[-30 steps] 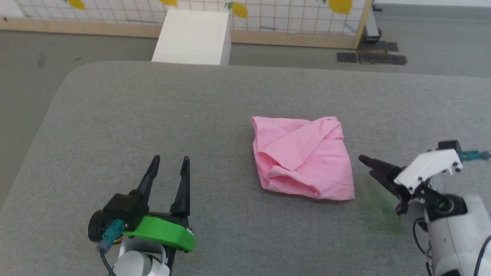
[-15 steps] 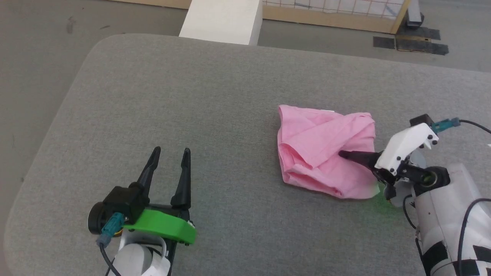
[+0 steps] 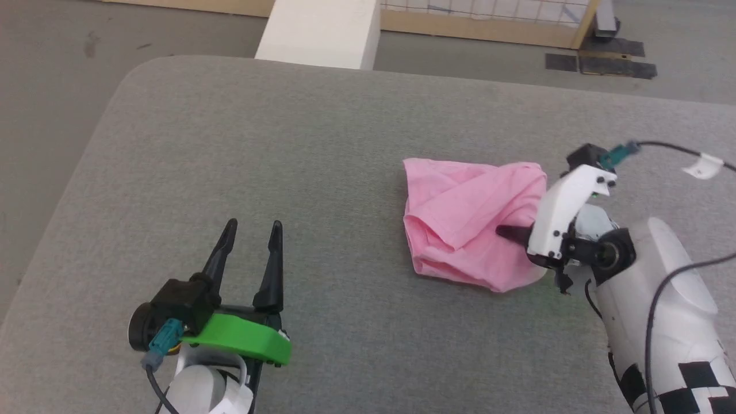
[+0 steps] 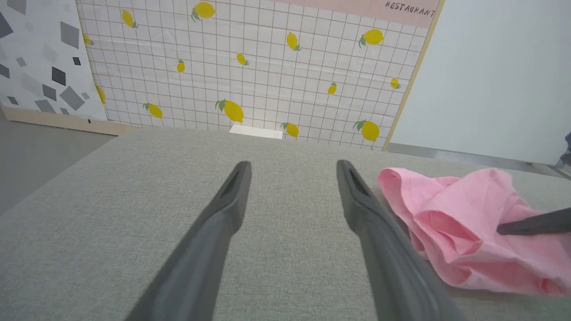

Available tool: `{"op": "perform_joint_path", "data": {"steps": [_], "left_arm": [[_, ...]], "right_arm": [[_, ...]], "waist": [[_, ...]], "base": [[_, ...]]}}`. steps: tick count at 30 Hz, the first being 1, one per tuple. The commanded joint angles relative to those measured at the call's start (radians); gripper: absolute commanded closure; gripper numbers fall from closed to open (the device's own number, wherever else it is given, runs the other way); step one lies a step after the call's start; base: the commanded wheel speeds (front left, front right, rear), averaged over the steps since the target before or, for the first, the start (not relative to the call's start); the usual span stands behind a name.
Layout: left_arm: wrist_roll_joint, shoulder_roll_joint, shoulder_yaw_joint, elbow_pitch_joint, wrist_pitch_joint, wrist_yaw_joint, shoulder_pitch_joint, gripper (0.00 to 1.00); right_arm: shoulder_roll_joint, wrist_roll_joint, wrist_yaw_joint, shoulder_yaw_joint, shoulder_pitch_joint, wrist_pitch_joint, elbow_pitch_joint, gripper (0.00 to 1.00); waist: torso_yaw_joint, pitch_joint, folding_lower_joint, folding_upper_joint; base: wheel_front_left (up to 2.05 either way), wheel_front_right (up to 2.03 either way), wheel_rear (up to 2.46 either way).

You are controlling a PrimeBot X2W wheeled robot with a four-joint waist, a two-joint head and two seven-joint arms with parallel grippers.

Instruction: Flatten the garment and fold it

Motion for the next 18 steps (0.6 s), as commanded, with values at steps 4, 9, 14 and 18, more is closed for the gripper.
{"op": "perform_joint_path", "data": {"steps": [4,9,14,18], "left_arm": [[0.022,-0.002,0.010,-0.012,-0.004,-0.006,-0.003,0.00],[0.033,0.000,0.005,-0.026,-0.004,-0.006,-0.014,0.00],[0.042,0.014,-0.018,-0.042,-0.004,-0.006,-0.045,0.00],[0.049,0.036,-0.043,-0.055,-0.004,-0.007,-0.085,0.00]], "right_arm": [[-0.042,-0.114,-0.001,0.116,-0.007,0.023,-0.088,1.00],[-0.119,-0.216,-0.001,0.239,-0.025,0.093,-0.179,1.00],[-0.208,-0.298,-0.001,0.308,-0.042,0.124,-0.253,1.00],[-0.272,-0.379,-0.001,0.309,-0.058,0.089,-0.277,1.00]], "waist": [[-0.090,0.011,0.0000,0.0000],[-0.189,0.034,0.0000,0.0000],[-0.300,0.074,0.0000,0.0000],[-0.382,0.128,0.0000,0.0000]], "base": [[0.00,0.00,0.00],[0.00,0.00,0.00],[0.00,0.00,0.00],[0.00,0.00,0.00]]}}
